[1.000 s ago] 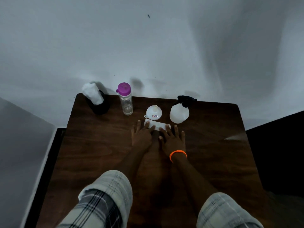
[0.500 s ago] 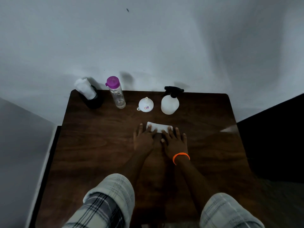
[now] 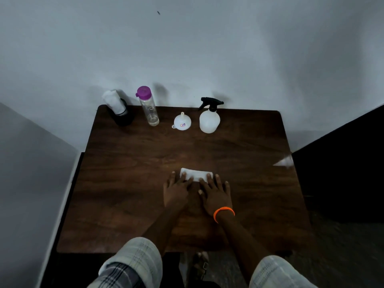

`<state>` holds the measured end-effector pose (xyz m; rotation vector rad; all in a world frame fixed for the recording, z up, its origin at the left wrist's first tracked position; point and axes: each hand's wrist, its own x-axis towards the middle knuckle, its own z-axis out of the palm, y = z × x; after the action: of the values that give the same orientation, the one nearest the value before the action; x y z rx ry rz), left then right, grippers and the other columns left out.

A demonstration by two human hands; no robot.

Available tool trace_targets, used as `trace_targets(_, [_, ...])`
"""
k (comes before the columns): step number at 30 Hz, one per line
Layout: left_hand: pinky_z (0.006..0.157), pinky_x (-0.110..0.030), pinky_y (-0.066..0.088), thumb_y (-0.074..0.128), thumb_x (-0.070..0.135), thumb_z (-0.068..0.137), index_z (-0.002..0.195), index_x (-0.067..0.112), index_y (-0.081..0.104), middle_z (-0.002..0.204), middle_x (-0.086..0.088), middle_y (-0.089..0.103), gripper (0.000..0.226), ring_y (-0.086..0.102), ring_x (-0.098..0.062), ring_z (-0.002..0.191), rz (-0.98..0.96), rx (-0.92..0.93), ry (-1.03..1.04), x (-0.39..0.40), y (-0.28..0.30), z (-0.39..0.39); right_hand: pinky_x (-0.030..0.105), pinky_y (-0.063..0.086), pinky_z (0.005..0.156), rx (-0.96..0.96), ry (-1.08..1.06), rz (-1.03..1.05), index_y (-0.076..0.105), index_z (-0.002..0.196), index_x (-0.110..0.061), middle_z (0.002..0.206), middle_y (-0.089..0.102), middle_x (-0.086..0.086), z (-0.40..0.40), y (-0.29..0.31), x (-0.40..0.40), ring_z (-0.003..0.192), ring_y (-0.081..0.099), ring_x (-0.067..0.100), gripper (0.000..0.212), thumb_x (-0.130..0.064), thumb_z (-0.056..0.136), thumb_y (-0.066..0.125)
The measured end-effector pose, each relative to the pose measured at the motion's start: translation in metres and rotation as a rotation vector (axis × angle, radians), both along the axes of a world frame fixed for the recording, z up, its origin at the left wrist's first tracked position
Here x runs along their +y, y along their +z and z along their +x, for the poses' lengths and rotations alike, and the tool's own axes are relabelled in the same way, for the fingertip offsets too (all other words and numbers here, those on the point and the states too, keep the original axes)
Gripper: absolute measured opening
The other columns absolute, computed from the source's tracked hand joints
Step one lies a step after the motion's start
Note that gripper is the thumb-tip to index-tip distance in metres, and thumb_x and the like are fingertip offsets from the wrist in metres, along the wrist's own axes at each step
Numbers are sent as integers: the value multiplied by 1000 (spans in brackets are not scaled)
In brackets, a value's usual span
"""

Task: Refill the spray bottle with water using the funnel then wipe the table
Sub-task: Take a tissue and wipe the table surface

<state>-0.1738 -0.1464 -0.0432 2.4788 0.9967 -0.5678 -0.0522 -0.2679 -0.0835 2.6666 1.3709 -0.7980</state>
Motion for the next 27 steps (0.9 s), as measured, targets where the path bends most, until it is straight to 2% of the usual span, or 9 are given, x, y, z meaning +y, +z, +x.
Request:
trace_targets(3, [121, -49, 10, 49, 40, 95, 153, 47, 22, 166, 12, 8, 64, -6, -28, 153, 8, 6, 11, -19, -3, -19, 58, 3, 121, 5, 16, 15, 22, 156, -40, 168, 9, -6, -16, -2, -19, 156, 1, 25, 66, -59, 94, 8])
trace_targets(6, [121, -48, 8, 42, 35, 98, 153, 46, 23, 166, 12, 8, 59, -5, -28, 153, 15, -10, 24, -39, -4, -39, 59, 10, 119, -6, 28, 22, 33, 153, -39, 166, 21, -4, -33, -7, -40, 154, 14, 27, 62, -56, 96, 19])
trace_targets(8, [121, -48, 8, 41, 36, 99, 153, 47, 22, 166, 12, 8, 58, -5, -29, 154, 16, -16, 24, -53, -6, -50, 56, 7, 117, -9, 50, 12, 36, 152, -38, 164, 25, -3, -43, -11, -53, 153, 19, 26, 57, -55, 97, 28])
trace_targets(13, [119, -47, 10, 49, 47, 92, 152, 49, 20, 166, 13, 11, 66, -2, -29, 154, 25, 17, 40, -86, -14, -74, 55, 19, 110, -54, 67, 28, 52, 142, -38, 154, 46, 1, -66, -15, -84, 144, 42, 24, 53, -53, 92, 42])
trace_targets(21, [120, -47, 14, 44, 48, 94, 154, 39, 23, 166, 1, 13, 65, -3, -30, 153, 56, 41, 74, -158, -5, -86, 53, 22, 109, -50, 98, 1, 60, 135, -33, 146, 56, 6, -84, -12, -136, 137, 51, 26, 51, -49, 91, 39])
trace_targets(25, [121, -48, 8, 37, 45, 97, 155, 36, 23, 166, -1, 15, 60, -3, -30, 153, 39, 30, 40, -182, -9, -83, 53, 23, 111, -40, 54, -13, 60, 135, -31, 147, 54, 8, -84, -13, -159, 139, 47, 26, 52, -46, 89, 42])
trace_targets(27, [121, -50, 6, 38, 46, 98, 156, 35, 21, 166, -3, 14, 62, -2, -31, 153, 34, 32, 12, -187, -13, -77, 50, 17, 115, -24, 11, -19, 60, 136, -29, 148, 53, 8, -83, -13, -165, 141, 45, 26, 51, -44, 91, 40])
